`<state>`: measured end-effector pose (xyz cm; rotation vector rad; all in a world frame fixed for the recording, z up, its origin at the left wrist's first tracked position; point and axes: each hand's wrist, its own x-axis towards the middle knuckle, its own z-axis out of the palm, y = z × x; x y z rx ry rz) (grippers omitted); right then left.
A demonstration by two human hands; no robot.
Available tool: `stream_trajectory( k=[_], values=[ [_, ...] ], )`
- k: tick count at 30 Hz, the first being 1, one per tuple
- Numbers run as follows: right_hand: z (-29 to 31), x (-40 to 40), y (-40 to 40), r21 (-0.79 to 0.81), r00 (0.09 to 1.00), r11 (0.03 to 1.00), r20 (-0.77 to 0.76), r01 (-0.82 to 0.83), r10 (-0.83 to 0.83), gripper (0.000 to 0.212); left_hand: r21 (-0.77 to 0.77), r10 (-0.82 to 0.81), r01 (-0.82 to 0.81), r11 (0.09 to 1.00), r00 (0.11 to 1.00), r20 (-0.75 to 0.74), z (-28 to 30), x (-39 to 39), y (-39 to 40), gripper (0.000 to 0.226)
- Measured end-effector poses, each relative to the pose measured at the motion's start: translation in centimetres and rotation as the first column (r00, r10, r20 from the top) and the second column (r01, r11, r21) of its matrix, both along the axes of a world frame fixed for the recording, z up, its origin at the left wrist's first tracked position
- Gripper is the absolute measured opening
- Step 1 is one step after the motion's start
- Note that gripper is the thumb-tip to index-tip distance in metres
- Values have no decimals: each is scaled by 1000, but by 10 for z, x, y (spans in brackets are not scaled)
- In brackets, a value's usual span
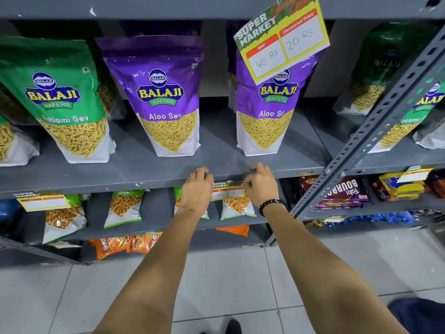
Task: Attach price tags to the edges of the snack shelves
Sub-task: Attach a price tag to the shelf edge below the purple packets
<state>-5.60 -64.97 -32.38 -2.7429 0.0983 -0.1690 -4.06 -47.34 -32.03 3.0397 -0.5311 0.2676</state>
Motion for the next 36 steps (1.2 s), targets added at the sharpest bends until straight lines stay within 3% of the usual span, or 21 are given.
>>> stream_trajectory(
  k=[10,21,25,28,36],
  values=[
    [11,8,4,-12,999,999,-15,46,-46,16,19,71,-69,997,993,-91,2,9,-3,20],
    [19,16,10,-1,989,991,-70,133,-133,18,-18,135,-136,991,988,-73,-2,17,-7,15],
    [23,17,13,-19,989,994,-98,111,-112,45,-176,139,-153,972,986,-91,-4,17,-6,26],
    [23,19,17,-46,989,991,-74,122,-126,64,-168,152,-169,971,982,-110,-7,16,-9,42],
    [25,28,19,-122,984,980,-61,159,-167,70,-126,211,-225,966,971,-115,-5,22,-17,46]
  ],
)
